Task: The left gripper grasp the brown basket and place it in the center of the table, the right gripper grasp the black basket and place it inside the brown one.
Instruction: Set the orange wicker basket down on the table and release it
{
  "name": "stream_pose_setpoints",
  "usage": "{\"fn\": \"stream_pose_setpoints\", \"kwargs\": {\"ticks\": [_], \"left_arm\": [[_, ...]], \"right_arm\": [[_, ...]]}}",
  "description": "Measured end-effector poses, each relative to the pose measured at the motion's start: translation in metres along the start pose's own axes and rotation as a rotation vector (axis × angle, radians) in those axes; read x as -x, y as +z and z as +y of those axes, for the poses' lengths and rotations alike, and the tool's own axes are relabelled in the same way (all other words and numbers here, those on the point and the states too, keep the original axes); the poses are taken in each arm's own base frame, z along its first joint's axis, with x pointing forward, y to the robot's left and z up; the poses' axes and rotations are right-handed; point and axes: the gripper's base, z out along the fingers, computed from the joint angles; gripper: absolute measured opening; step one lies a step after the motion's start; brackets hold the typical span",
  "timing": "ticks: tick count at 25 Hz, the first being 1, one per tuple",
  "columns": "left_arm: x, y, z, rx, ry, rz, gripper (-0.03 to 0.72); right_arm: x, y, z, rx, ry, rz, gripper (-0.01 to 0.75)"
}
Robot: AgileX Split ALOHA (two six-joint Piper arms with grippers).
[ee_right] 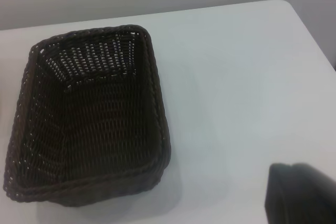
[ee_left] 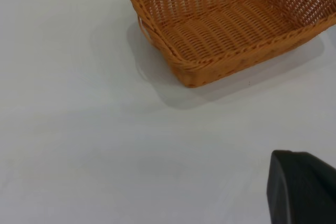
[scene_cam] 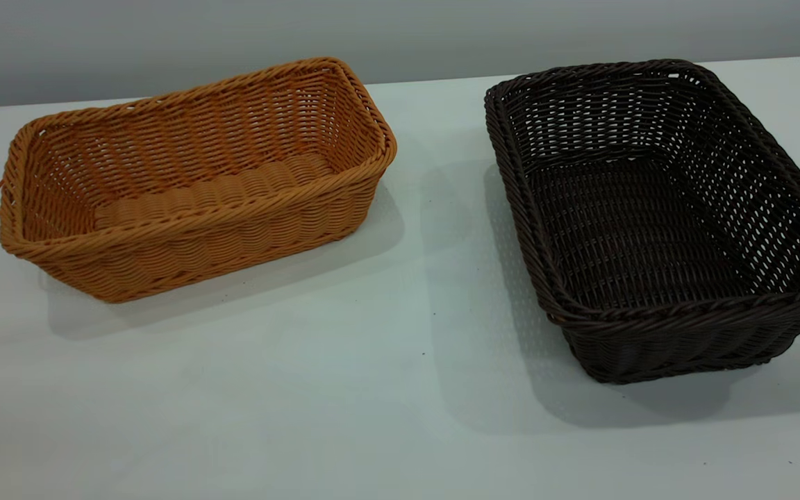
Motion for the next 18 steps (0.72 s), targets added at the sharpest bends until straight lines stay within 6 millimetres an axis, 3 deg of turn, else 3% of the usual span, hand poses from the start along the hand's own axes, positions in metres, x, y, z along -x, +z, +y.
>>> {"fn": "stream_pose_setpoints", "kwargs": {"ticks": [14, 18], "left_arm": [[0.001, 0.0, 0.0, 0.001, 0.0, -0.013, -0.001], [0.011, -0.008, 0.0, 0.008, 0.002, -0.091, -0.001]], "right_arm": [[0.001, 0.0, 0.003, 0.032, 0.019, -0.015, 0.003], [0.004, -0.003, 0.007, 0.068, 0.03, -0.032, 0.011]]}}
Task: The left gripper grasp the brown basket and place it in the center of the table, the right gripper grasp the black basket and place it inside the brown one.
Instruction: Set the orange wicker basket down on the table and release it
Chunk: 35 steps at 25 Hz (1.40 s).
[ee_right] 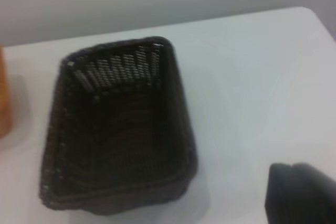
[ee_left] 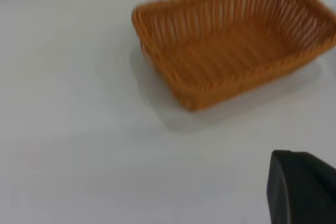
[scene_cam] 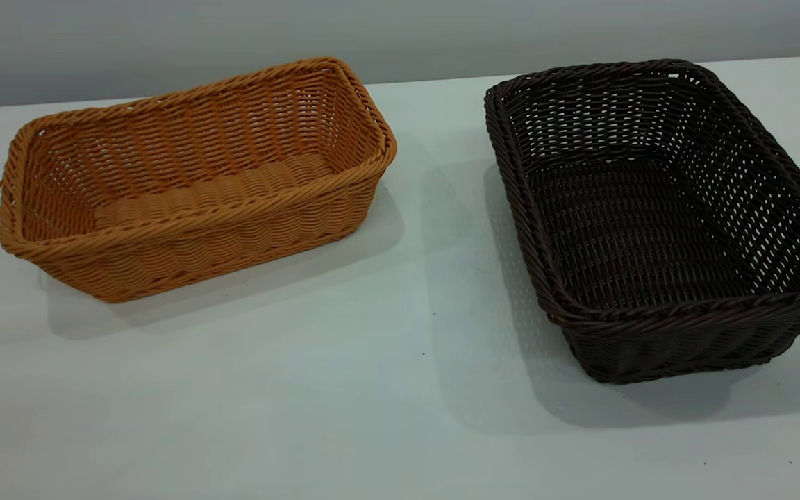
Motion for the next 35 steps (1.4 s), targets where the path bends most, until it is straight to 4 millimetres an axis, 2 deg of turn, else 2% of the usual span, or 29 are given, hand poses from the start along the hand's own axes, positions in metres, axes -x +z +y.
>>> {"fn": "stream_pose_setpoints", "kwargs": {"ticks": [4, 6, 8, 12, 16, 20, 24, 27, 30, 35], "left_arm": [[0.02, -0.012, 0.0, 0.003, 0.043, -0.088, -0.001], [0.032, -0.018, -0.001, -0.009, 0.092, -0.112, 0.013], [0.049, -0.023, -0.002, -0.018, 0.15, -0.156, 0.059], [0.086, -0.029, -0.001, -0.011, 0.258, -0.257, 0.223], [0.122, -0.018, 0.003, 0.013, 0.354, -0.266, 0.442], [0.149, 0.013, 0.004, -0.025, 0.393, -0.241, 0.576], [0.156, 0.064, -0.004, -0.139, 0.423, -0.067, 0.611], [0.147, 0.103, -0.017, -0.247, 0.478, 0.118, 0.614], [0.141, 0.138, -0.028, -0.308, 0.528, 0.217, 0.614], [0.127, 0.186, -0.043, -0.364, 0.547, 0.347, 0.614]], "right_arm": [[0.007, -0.006, 0.005, 0.035, -0.038, -0.002, 0.085], [0.014, -0.007, 0.006, 0.043, -0.068, 0.015, 0.15], [0.026, -0.009, 0.007, 0.047, -0.088, 0.008, 0.238], [0.059, -0.016, 0.008, 0.036, -0.126, -0.069, 0.416], [0.093, -0.014, 0.008, 0.022, -0.167, -0.106, 0.53], [0.126, 0.003, 0.006, 0.034, -0.198, -0.073, 0.561], [0.151, 0.04, 0.003, 0.084, -0.134, -0.041, 0.563], [0.154, 0.078, -0.001, 0.13, -0.084, 0.07, 0.563], [0.15, 0.11, -0.006, 0.161, -0.046, 0.175, 0.563], [0.145, 0.141, -0.011, 0.172, -0.018, 0.26, 0.563]]}}
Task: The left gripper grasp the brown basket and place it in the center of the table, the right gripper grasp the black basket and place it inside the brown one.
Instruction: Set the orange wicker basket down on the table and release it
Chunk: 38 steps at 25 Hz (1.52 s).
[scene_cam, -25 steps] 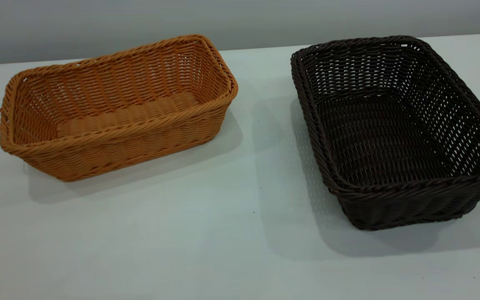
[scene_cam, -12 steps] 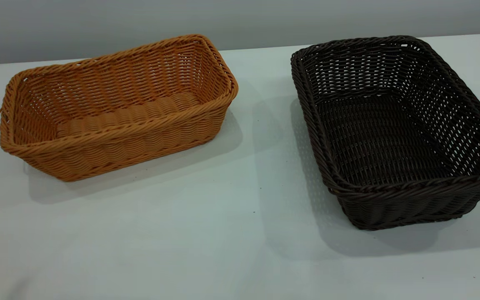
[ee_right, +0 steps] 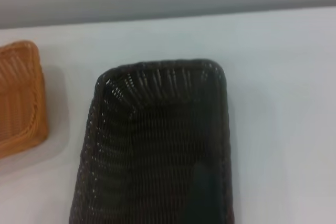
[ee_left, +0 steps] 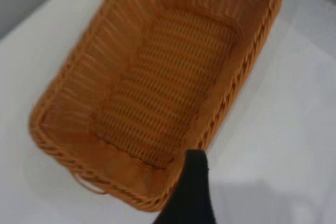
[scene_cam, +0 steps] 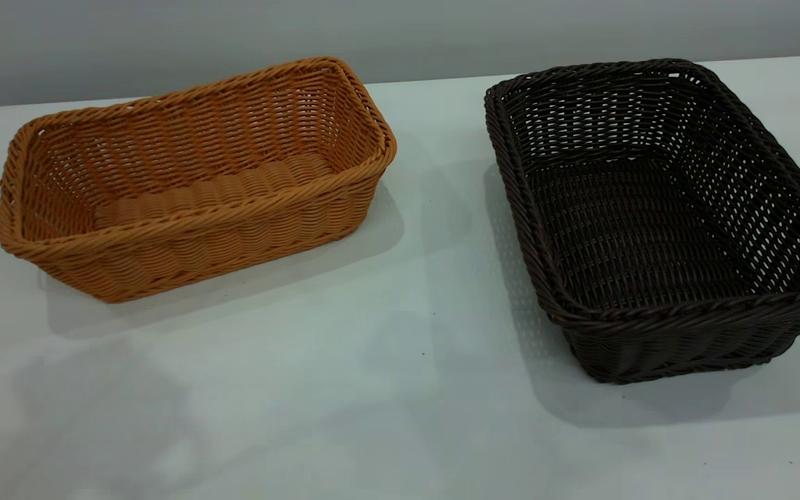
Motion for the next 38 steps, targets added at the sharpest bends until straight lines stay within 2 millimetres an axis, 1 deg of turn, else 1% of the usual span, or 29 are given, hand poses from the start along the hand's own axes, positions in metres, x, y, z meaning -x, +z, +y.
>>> {"fn": "stream_pose_setpoints", "kwargs": {"ticks": [4, 6, 9, 12, 15, 19, 26, 29, 33, 35, 36, 38], "left_arm": [[0.003, 0.041, 0.001, -0.033, 0.017, 0.06, 0.614], [0.0, 0.061, 0.001, -0.059, 0.048, 0.104, 0.614], [-0.008, 0.093, 0.0, -0.112, 0.114, 0.188, 0.614], [-0.019, 0.121, -0.003, -0.171, 0.186, 0.262, 0.614], [-0.027, 0.146, -0.004, -0.188, 0.201, 0.291, 0.614], [-0.034, 0.173, -0.004, -0.181, 0.229, 0.295, 0.615], [-0.044, 0.206, -0.004, -0.15, 0.298, 0.269, 0.603], [-0.047, 0.217, -0.003, -0.126, 0.326, 0.247, 0.569], [-0.051, 0.228, -0.009, -0.14, 0.376, 0.252, 0.489], [-0.052, 0.231, -0.012, -0.147, 0.396, 0.253, 0.424], [-0.052, 0.232, -0.013, -0.15, 0.405, 0.251, 0.375], [-0.051, 0.232, -0.014, -0.144, 0.413, 0.243, 0.249]], "right_arm": [[0.002, 0.011, -0.004, 0.004, 0.023, 0.019, 0.563], [0.002, 0.014, -0.005, 0.011, 0.033, 0.028, 0.563], [0.002, 0.016, -0.004, 0.023, 0.045, 0.027, 0.563], [0.003, 0.016, -0.005, 0.021, 0.045, 0.021, 0.563], [0.003, 0.016, -0.004, 0.032, 0.055, 0.015, 0.563], [0.004, 0.016, -0.002, 0.045, 0.06, 0.009, 0.563], [0.003, 0.016, -0.002, 0.051, 0.057, 0.015, 0.563], [0.003, 0.016, -0.002, 0.051, 0.057, 0.015, 0.563], [0.004, 0.016, -0.001, 0.056, 0.064, 0.013, 0.563], [0.004, 0.016, -0.001, 0.06, 0.068, 0.013, 0.563], [0.004, 0.016, -0.001, 0.061, 0.068, 0.013, 0.563], [0.003, 0.016, -0.001, 0.063, 0.069, 0.016, 0.563]]}}
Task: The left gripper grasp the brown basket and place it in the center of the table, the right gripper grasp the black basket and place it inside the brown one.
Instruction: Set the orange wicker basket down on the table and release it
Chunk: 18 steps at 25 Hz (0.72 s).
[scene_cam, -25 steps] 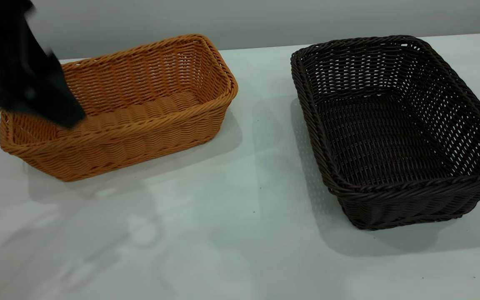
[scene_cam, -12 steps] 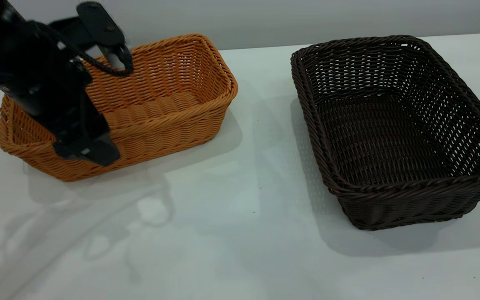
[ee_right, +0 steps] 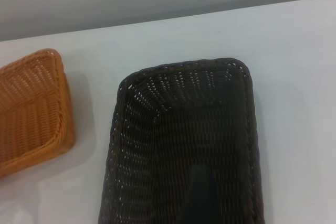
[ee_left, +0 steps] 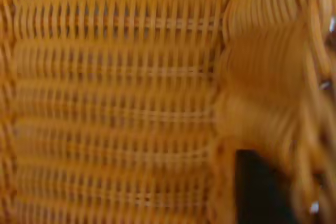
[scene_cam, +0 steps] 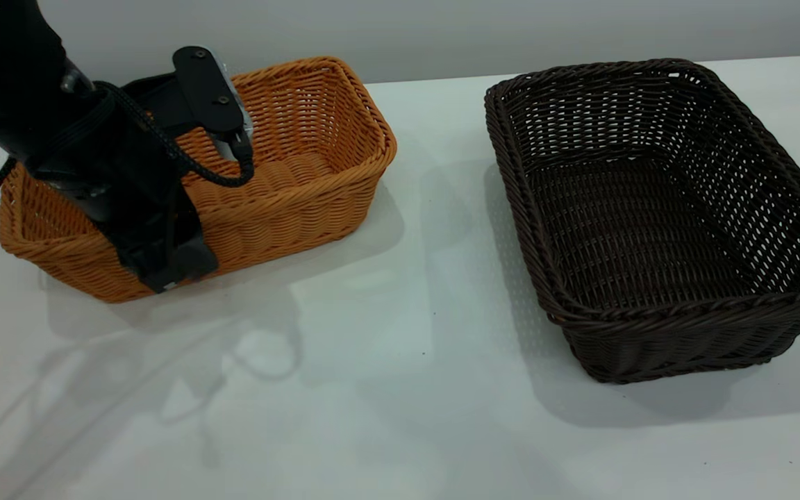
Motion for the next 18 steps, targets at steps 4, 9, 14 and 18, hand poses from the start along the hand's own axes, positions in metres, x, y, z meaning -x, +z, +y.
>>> {"fn": "stream_pose_setpoints", "kwargs": {"ticks": [4, 9, 14, 18], "left_arm": [[0.001, 0.0, 0.001, 0.014, 0.0, -0.009, 0.102], [0.002, 0.0, -0.004, -0.023, 0.084, 0.007, 0.102], [0.012, -0.001, -0.023, -0.11, 0.272, 0.021, 0.102], [0.024, -0.002, -0.041, -0.17, 0.395, 0.023, 0.102]], "right_arm": [[0.0, 0.0, 0.0, 0.005, 0.004, 0.0, 0.563], [0.0, 0.0, 0.001, 0.01, 0.009, -0.002, 0.563], [0.0, 0.0, 0.001, 0.009, 0.008, -0.002, 0.563], [0.0, 0.0, 0.001, 0.009, 0.008, -0.002, 0.563]]}}
